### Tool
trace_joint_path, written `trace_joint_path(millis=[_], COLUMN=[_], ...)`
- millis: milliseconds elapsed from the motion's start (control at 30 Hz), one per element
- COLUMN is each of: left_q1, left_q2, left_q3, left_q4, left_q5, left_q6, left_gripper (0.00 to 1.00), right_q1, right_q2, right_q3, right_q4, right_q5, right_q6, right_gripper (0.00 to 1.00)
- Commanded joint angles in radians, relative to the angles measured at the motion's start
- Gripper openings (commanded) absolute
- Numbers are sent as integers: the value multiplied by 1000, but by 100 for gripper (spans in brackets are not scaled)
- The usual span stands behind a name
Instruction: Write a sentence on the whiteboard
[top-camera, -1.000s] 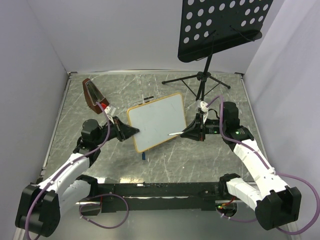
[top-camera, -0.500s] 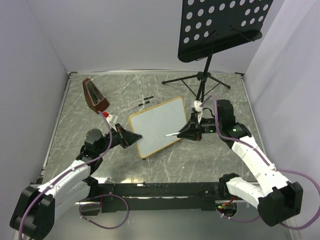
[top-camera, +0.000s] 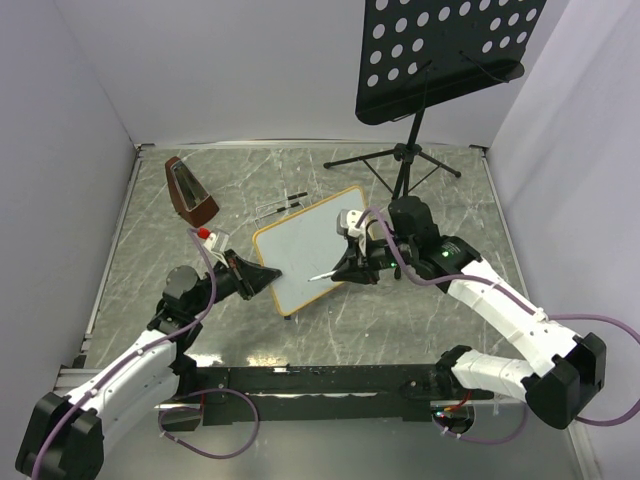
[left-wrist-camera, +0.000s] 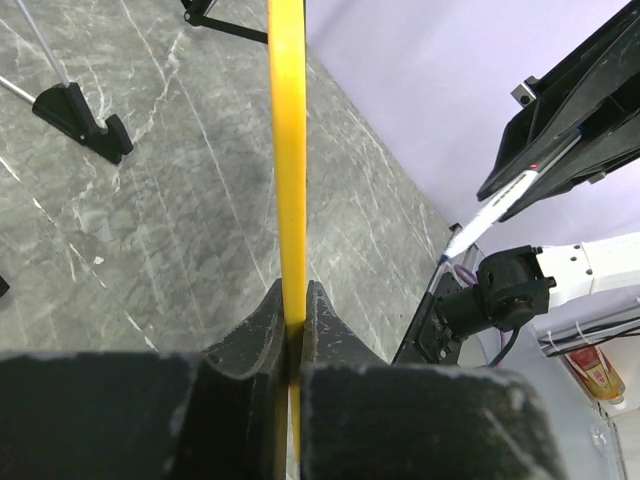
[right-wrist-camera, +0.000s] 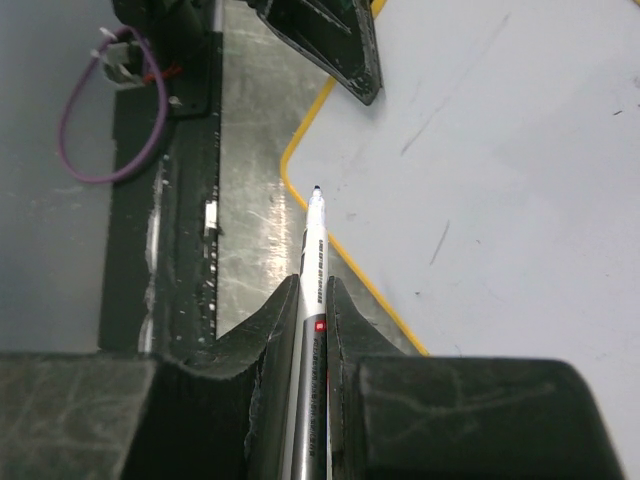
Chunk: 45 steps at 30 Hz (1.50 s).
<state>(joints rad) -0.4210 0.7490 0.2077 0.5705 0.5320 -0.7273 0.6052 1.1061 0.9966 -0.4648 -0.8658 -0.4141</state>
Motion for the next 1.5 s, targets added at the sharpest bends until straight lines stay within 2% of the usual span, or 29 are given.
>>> trace_joint_path(millis=[0,800,1467], left_q1=[-5,-62,-87], left_q2=[-28,6,-7], left_q3=[13,-11,10], left_q4=[117,134,88], left_q5=[-13,-30,-72], left_q6=[-29,29,66], left_gripper=[1,1,1], right_q1=[39,108,185], right_q2=[21,47,126], right_q3=[57,139,172], right_q4=[20,103,158], right_q5=[99,284,301], right_q6=[-75,-134,-78], right_gripper=[0,0,0])
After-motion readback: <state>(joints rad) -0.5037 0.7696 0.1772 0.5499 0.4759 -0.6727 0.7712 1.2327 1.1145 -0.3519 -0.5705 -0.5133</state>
